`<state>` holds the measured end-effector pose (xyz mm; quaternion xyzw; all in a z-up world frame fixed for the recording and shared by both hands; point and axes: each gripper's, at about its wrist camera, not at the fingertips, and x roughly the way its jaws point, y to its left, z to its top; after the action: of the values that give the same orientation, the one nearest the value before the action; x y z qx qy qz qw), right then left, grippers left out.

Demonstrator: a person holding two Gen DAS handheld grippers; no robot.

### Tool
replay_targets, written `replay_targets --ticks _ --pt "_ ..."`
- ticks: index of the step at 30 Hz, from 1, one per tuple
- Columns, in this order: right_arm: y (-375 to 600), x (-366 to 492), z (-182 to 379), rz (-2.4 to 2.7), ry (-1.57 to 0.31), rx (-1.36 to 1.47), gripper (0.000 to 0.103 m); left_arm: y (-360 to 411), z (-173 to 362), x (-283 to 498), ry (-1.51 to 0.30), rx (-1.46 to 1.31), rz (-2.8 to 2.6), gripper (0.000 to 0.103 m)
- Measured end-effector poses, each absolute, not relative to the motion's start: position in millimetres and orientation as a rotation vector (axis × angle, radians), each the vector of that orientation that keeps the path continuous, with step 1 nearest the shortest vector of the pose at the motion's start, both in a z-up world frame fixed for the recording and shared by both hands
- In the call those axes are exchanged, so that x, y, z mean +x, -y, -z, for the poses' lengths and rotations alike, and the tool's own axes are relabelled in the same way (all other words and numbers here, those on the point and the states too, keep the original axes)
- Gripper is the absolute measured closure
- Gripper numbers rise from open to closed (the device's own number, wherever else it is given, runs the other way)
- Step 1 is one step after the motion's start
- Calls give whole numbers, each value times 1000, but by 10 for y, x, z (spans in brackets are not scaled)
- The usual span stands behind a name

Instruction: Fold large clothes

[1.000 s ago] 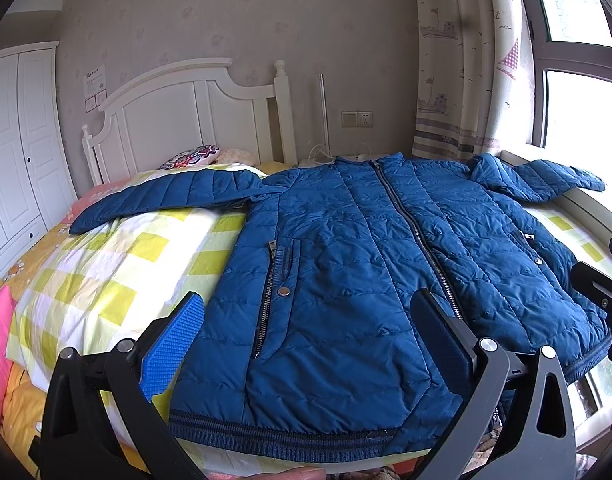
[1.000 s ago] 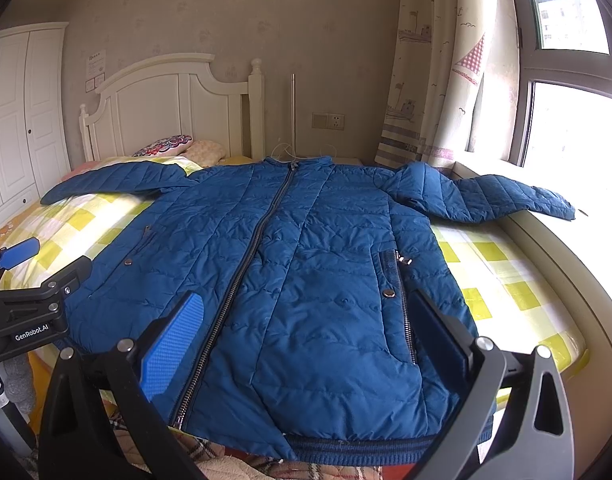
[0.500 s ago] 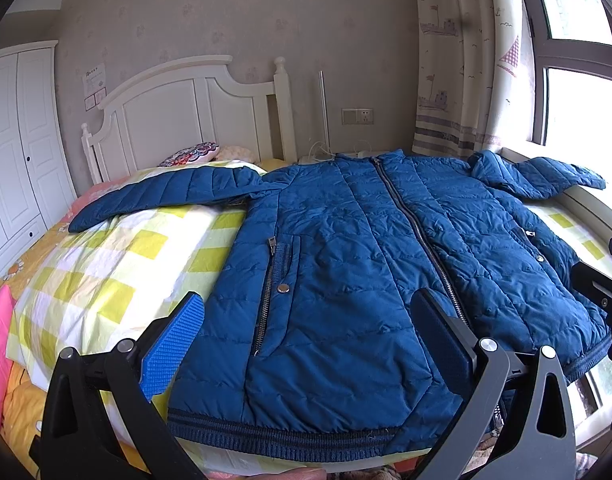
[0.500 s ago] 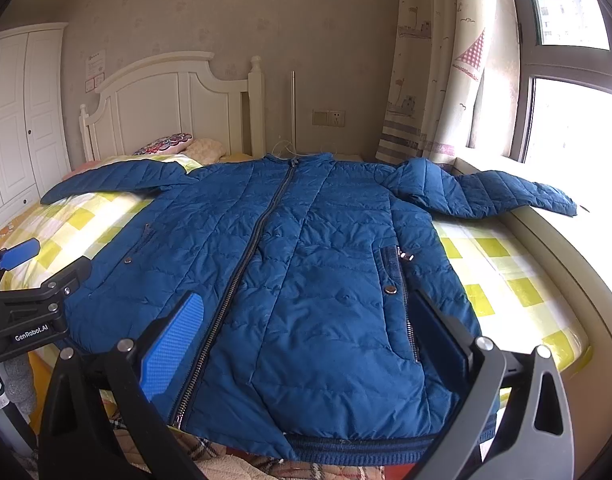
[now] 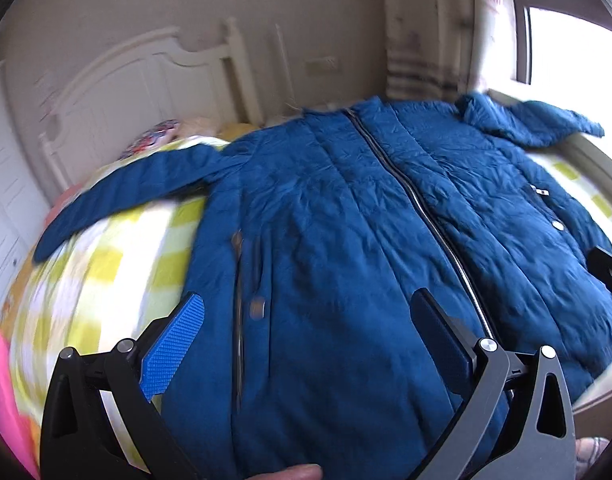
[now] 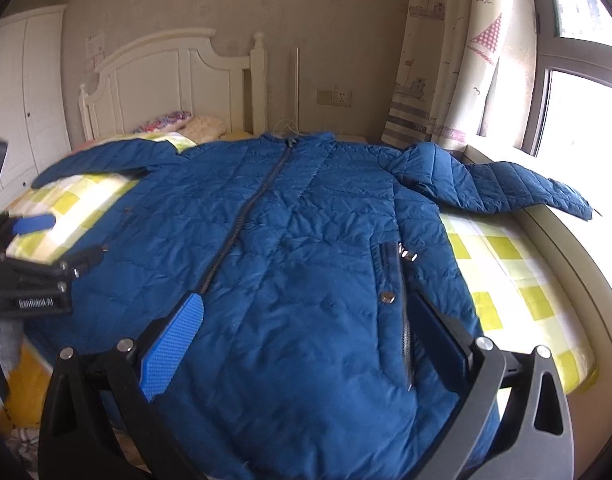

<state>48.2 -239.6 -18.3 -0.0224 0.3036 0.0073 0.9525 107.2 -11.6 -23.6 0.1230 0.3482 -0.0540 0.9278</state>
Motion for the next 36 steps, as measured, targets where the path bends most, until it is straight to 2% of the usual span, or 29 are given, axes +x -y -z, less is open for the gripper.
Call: replay_targets --ticks 6,11,16,23,27,29,30,31,33,36 --pt "2560 1392 202 15 -695 -30 2 270 262 2294 -767 296 92 4" --pt "3140 1971 166 69 -715 147 2 274 437 2850 -784 270 120 4" --pt "4161 2216 178 313 -663 313 4 158 839 3079 -921 183 172 4" --pt "5355 2579 574 532 -692 556 13 70 859 3132 -946 94 175 4" --pt "5688 2781 704 605 -675 583 16 60 866 3104 -950 84 172 4" --pt "5760 2841 733 619 -674 593 27 22 856 3068 -961 50 158 4" --pt "5802 2863 735 614 -663 603 39 18 859 3057 -958 47 151 4" --pt "5797 2830 711 600 -646 609 61 22 861 3025 -953 53 146 4" --pt "5756 2825 609 575 -584 566 89 15 859 3021 -952 46 148 4" --pt "5399 2967 292 559 -519 385 93 33 856 3014 -947 53 139 4"
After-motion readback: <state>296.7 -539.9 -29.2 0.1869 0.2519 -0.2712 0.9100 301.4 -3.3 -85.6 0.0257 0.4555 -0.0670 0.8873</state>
